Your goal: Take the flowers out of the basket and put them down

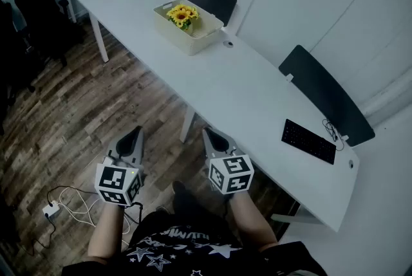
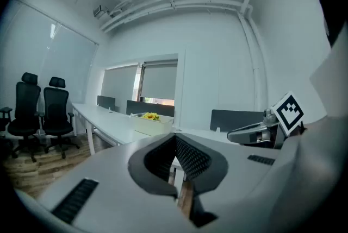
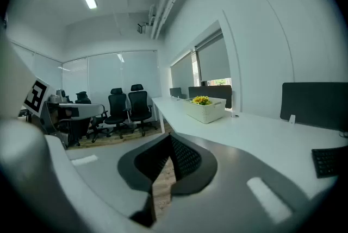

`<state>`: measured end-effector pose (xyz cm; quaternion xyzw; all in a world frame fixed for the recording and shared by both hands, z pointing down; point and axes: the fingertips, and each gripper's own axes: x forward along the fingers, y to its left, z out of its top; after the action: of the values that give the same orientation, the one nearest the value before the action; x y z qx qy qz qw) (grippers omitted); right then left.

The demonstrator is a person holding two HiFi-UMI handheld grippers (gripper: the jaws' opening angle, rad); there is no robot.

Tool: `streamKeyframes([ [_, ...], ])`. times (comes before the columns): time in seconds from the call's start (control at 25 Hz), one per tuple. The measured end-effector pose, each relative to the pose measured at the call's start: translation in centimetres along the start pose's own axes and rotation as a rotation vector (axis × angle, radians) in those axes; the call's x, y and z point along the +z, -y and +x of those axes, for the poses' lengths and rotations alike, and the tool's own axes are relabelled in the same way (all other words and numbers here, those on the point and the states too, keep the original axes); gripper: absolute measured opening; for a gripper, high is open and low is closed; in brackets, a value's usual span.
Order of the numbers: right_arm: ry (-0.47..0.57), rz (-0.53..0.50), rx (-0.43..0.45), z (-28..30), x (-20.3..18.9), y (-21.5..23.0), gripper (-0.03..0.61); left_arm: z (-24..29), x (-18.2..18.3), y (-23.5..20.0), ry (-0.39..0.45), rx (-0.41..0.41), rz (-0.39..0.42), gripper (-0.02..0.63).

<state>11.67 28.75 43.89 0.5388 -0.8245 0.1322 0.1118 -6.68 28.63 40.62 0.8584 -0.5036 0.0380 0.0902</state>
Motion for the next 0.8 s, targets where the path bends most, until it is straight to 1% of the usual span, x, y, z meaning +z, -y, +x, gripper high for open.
streamKeyframes([
  [0.44, 0.0, -0.017, 0.014, 0.8, 0.0, -1.2, 0.002, -0.7, -0.1, -1.0, 0.004, 0.017, -0.006, 0.009],
  [0.64, -0.019, -0.022, -0.019, 0.7, 0.0, -1.1, 0.002, -1.5, -0.3, -1.3, 0.002, 0.023, -0.024, 0.009],
  [0.8, -0.012, -0.025, -0.011, 0.5, -0.1, -1.6, 0.002, -2.3, -0.6, -1.6, 0.007, 0.031, -0.034, 0.009],
])
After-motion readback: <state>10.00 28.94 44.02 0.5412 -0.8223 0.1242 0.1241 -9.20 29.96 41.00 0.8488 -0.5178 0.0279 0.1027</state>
